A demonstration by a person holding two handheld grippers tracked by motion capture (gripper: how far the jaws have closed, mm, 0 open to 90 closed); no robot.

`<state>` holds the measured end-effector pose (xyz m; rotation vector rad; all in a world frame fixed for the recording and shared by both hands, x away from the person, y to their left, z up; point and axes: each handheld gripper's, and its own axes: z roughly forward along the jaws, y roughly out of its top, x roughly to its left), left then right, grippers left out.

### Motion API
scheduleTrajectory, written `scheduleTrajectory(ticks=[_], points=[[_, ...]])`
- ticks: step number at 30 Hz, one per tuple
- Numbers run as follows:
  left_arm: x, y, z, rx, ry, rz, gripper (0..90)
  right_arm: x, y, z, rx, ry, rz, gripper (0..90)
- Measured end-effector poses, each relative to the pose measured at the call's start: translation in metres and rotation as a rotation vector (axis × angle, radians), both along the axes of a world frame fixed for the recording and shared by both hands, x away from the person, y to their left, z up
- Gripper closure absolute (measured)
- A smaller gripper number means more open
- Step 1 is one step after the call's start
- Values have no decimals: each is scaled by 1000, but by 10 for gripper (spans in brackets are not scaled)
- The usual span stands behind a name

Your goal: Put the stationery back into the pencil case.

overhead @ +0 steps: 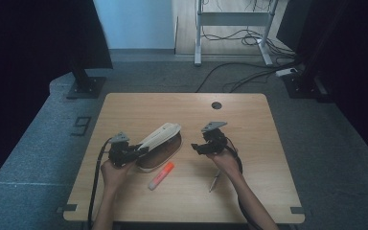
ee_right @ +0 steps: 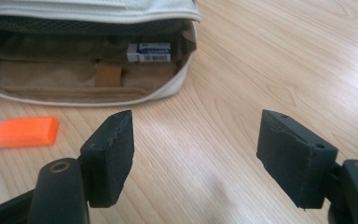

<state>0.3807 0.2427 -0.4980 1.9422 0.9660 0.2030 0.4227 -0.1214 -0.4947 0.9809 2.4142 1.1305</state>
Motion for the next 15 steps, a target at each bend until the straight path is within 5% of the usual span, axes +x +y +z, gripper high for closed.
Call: scheduleTrajectory(ticks=[15], points=[[0,-1,0,2,-3,1,712,-22,-33,-15,-2,34,-44,201]])
